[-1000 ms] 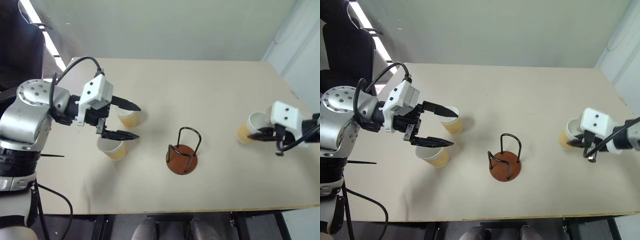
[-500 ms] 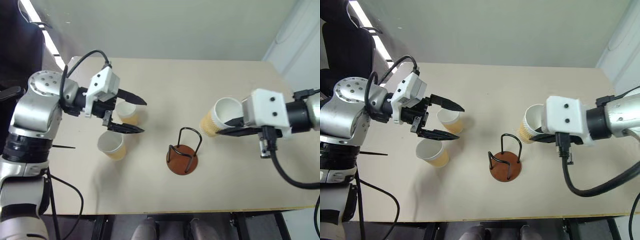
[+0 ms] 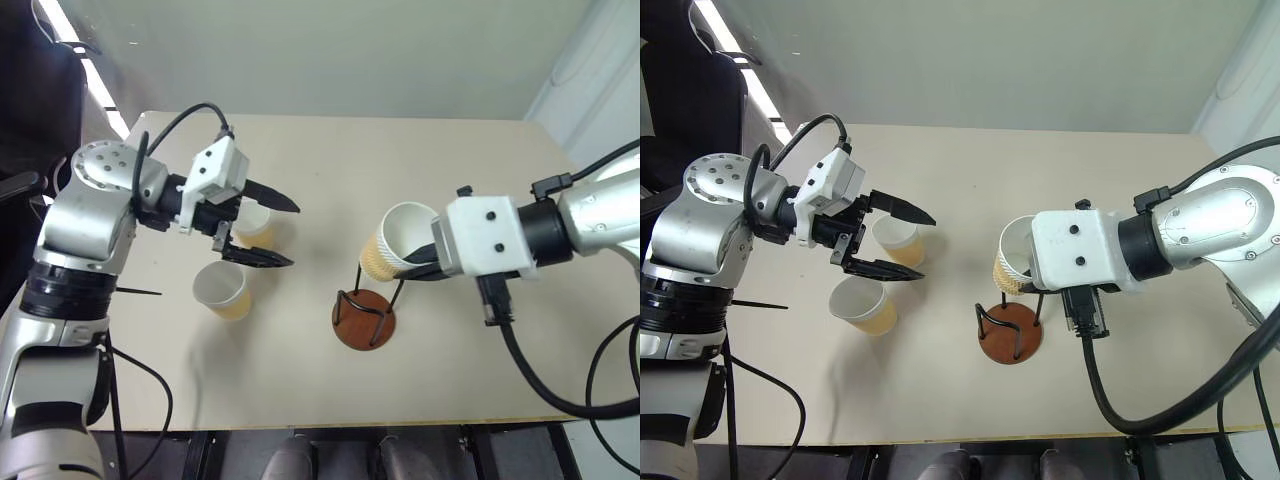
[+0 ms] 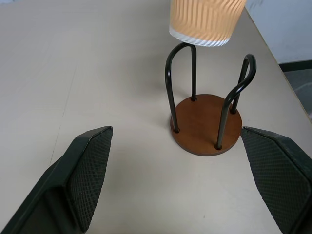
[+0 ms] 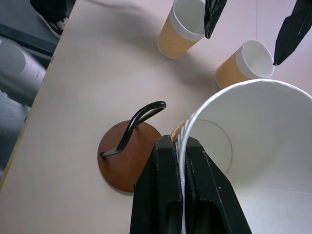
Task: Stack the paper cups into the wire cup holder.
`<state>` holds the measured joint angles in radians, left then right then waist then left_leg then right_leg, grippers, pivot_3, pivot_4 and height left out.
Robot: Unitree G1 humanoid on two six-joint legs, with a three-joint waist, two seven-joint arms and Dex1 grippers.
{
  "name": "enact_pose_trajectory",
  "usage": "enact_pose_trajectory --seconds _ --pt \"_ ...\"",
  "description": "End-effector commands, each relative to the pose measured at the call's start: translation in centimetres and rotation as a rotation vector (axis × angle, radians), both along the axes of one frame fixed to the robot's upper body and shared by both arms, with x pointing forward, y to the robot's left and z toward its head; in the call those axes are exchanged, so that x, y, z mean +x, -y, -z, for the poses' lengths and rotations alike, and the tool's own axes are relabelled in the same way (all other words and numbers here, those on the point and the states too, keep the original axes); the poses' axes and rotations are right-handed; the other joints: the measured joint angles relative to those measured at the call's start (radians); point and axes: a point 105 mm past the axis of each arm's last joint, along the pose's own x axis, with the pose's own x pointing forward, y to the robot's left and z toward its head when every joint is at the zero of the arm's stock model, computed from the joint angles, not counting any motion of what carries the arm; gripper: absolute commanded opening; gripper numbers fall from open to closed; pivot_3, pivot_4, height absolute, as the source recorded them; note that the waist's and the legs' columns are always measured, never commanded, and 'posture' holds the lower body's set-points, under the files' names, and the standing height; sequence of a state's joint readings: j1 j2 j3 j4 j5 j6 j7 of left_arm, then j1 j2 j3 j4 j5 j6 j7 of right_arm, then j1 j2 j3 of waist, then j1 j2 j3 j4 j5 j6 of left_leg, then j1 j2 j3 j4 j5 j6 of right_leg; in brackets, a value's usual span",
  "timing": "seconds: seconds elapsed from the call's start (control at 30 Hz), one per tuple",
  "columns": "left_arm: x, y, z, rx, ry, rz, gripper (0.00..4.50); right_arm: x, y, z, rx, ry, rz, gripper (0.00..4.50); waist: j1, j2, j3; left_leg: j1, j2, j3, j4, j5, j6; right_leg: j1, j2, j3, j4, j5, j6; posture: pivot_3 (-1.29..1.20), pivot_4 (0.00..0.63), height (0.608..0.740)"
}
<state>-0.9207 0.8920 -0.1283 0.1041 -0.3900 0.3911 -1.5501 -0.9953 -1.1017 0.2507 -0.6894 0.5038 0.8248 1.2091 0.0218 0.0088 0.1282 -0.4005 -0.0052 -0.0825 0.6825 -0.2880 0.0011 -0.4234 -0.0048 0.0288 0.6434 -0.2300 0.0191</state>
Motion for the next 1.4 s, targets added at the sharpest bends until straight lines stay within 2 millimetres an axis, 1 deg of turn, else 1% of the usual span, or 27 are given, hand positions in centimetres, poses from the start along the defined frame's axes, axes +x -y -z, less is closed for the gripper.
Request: enact_pose_trajectory --seconds 0.03,0.43,0.87,0.97,1.07,1.13,1.17,1.27,1.33,1.4 --pt "-0.4 0.0 -1.0 0.000 0.044 0.023 4.50 0.0 -0.2 -0.2 -0.021 0.037 -0.027 0.01 0.000 0.000 0.000 0.000 0.000 0.000 0.000 0.000 0.000 0.000 0.000 0.000 0.000 0.000 0.000 0.00 0.150 0.740" --pt "-0.5 -0.2 -1.1 -0.003 0.046 0.014 4.50 0.1 -0.1 1.8 -0.075 0.013 -0.055 0.01 -0.001 0.000 0.000 0.000 0.000 0.000 0.000 0.000 0.000 0.000 0.000 0.000 0.000 0.000 0.000 0.00 0.150 0.740" --pt "-0.6 0.0 -1.1 -0.005 0.042 0.007 4.50 0.1 -0.4 2.7 -0.084 -0.007 -0.096 0.01 -0.001 0.000 0.000 0.000 0.000 0.000 0.000 0.000 0.000 0.000 0.000 0.000 0.000 0.000 0.000 0.00 0.150 0.740" --pt "-0.6 0.0 -1.1 -0.006 0.041 0.005 4.50 0.1 -0.6 2.8 -0.080 -0.005 -0.105 0.65 -0.001 0.000 0.000 0.000 0.000 0.000 0.000 0.000 0.000 0.000 0.000 0.000 0.000 0.000 0.000 0.00 0.150 0.740" --pt "-0.6 0.0 -1.1 -0.007 0.041 0.004 4.50 0.2 -0.7 2.8 -0.071 -0.001 -0.105 1.65 -0.001 0.000 0.000 0.000 0.000 0.000 0.000 0.000 0.000 0.000 0.000 0.000 0.000 0.000 0.000 0.00 0.150 0.740" --pt "-0.7 0.0 -1.1 -0.007 0.041 0.003 4.50 0.6 -0.8 2.6 -0.052 0.016 -0.093 2.42 -0.001 0.000 0.000 0.000 0.000 0.000 0.000 0.000 0.000 0.000 0.000 0.000 0.000 0.000 0.000 0.00 0.150 0.740" --pt "-0.7 0.0 -1.1 -0.007 0.042 0.003 4.50 0.8 -0.9 2.4 -0.038 0.027 -0.083 2.73 -0.001 0.000 0.000 0.000 0.000 0.000 0.000 0.000 0.000 0.000 0.000 0.000 0.000 0.000 0.000 0.00 0.150 0.740" --pt "-0.7 0.0 -1.1 -0.010 0.046 -0.003 4.50 2.1 -0.8 1.2 0.029 0.067 -0.028 3.84 -0.001 0.000 0.000 0.000 0.000 0.000 0.000 0.000 0.000 0.000 0.000 0.000 0.000 0.000 0.000 0.00 0.150 0.740" --pt "-0.7 -0.1 -1.1 -0.010 0.054 -0.015 4.50 2.9 -0.5 -0.3 0.110 0.082 0.023 4.48 -0.001 0.000 0.000 0.000 0.000 0.000 0.000 0.000 0.000 0.000 0.000 0.000 0.000 0.000 0.000 0.00 0.150 0.740" --pt "-0.8 -0.4 -1.1 0.006 0.072 -0.031 4.50 3.4 -0.3 -1.8 0.196 0.079 0.063 4.48 -0.002 0.000 0.000 0.000 0.000 0.000 0.000 0.000 0.000 0.000 0.000 0.000 0.000 0.000 0.000 0.00 0.150 0.740"
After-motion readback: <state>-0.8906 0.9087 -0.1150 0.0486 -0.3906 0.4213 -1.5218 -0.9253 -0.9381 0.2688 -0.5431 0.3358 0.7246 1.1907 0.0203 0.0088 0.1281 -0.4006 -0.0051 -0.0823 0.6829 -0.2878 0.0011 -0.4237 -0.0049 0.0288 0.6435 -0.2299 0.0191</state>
